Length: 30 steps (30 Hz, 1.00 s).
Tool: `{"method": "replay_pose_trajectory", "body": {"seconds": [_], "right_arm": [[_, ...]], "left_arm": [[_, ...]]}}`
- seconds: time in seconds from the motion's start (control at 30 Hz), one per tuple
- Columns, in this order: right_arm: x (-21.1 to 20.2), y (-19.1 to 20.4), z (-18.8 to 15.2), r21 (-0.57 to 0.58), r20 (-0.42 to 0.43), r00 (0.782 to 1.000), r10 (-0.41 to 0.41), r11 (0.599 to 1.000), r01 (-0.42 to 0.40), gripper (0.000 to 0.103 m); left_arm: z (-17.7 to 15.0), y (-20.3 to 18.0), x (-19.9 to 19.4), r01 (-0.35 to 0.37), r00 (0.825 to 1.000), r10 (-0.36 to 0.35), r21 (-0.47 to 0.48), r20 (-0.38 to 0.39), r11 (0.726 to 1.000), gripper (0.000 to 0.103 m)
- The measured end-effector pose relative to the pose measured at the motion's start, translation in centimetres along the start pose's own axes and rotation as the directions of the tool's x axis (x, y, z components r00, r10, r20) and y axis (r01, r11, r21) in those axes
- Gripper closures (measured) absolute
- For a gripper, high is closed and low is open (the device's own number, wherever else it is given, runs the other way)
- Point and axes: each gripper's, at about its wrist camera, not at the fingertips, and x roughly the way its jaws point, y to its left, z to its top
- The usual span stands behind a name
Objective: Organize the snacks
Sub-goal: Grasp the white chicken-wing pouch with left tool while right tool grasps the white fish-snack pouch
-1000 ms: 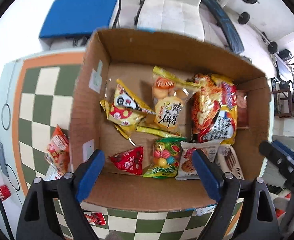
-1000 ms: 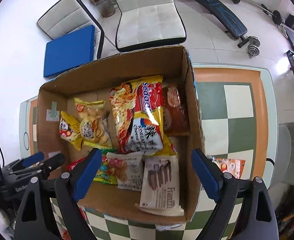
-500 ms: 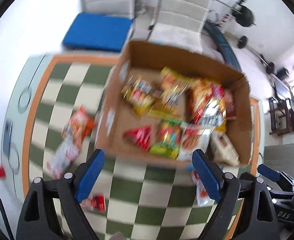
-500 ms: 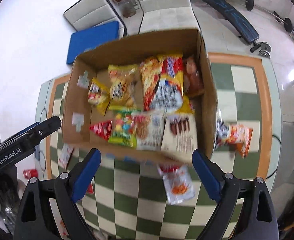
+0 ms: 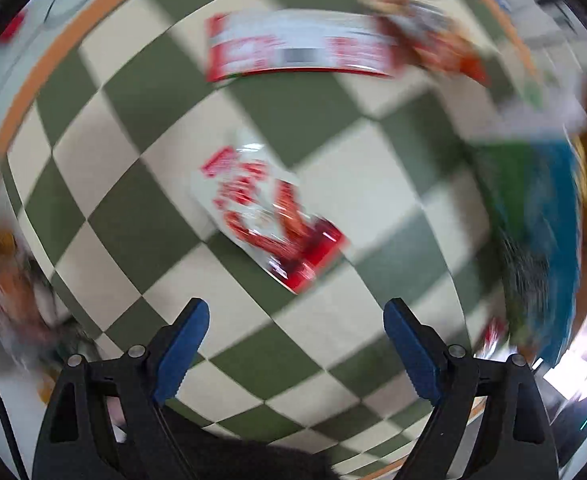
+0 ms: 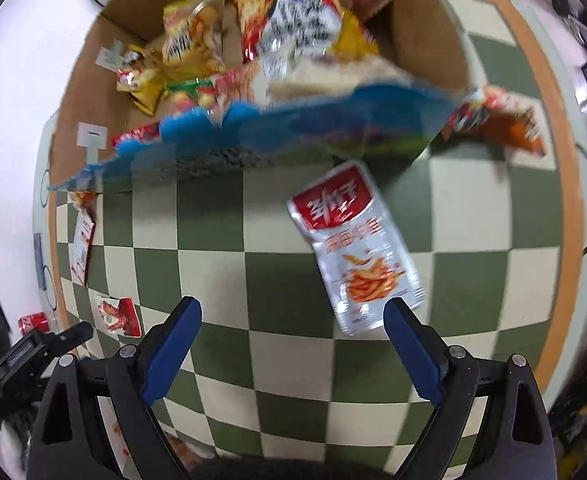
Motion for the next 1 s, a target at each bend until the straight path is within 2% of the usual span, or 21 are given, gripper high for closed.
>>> {"method": "replay_pose_trajectory", "body": {"seconds": [0.03,0.2,0.27,0.4,0.5,0.63,0.67,0.73,0.8,0.83,0.9,0.93,0.97,1.0], "right_arm": [[0.4,0.3,-0.1,0.0,-0.004,1.0,-0.002,1.0,0.002,0.009],[2.4,3.0,-1.0,-0.048,-0.007,1.0,-0.028,0.998,0.028,0.009],[2.9,3.8,-1.4,-0.061,-0.017,1.0,-0.025,0.998,0.024,0.009],[3.2,4.9,-2.0,-0.093,-0.014,0.999,-0.034,0.995,0.032,0.009],[3.3,5.1,-2.1,-0.098,-0.014,0.999,-0.037,0.995,0.036,0.009],[2.9,3.8,-1.6,-0.074,-0.008,0.999,-0.043,0.996,0.043,0.009],[2.7,3.2,-1.4,-0.064,-0.006,0.999,-0.047,0.997,0.047,0.009],[2.5,1.9,-1.0,-0.044,-0.006,0.998,-0.059,0.997,0.059,0.009],[2.5,0.4,-0.6,-0.024,-0.01,0.998,-0.068,0.997,0.067,0.009],[2.6,-0.3,-0.4,-0.014,-0.013,0.997,-0.073,0.997,0.073,0.009],[2.9,-1.8,0.0,0.0,-0.028,0.996,-0.087,0.996,0.087,0.009],[3.0,-2.5,0.3,0.005,-0.034,0.996,-0.087,0.996,0.087,0.008],[3.3,-2.9,0.5,-0.002,-0.039,0.996,-0.086,0.996,0.086,0.008],[3.5,-3.1,0.8,-0.016,-0.042,0.995,-0.091,0.996,0.09,0.008]], "left_arm": [[0.8,0.9,0.6,0.007,1.0,-0.008,-0.048,-0.006,0.999,0.014],[3.2,2.3,3.3,-0.012,0.998,0.004,-0.138,-0.06,0.99,0.014],[3.9,2.6,4.4,0.004,0.995,-0.021,-0.182,-0.094,0.983,0.014],[4.4,2.4,5.4,-0.014,0.994,-0.009,-0.201,-0.109,0.979,0.014],[4.5,1.2,5.4,-0.044,0.996,0.031,-0.153,-0.084,0.987,0.017],[3.4,-2.0,5.4,-0.129,0.991,0.13,0.024,-0.032,0.991,0.043],[2.9,-3.2,5.6,-0.149,0.988,0.151,0.094,-0.018,0.984,0.044],[1.7,-5.0,6.1,-0.203,0.979,0.203,0.21,0.021,0.956,0.044],[-0.2,-7.4,6.8,-0.265,0.964,0.253,0.344,0.081,0.901,0.044],[-1.2,-8.4,7.0,-0.296,0.955,0.274,0.396,0.114,0.869,0.044],[-3.9,-10.4,7.7,-0.348,0.938,0.299,0.513,0.178,0.785,0.044],[-4.9,-11.2,8.0,-0.366,0.93,0.306,0.552,0.202,0.749,0.044],[-6.7,-11.9,8.5,-0.389,0.921,0.311,0.598,0.235,0.7,0.044],[-8.0,-12.3,8.9,-0.397,0.917,0.31,0.629,0.25,0.669,0.044]]}}
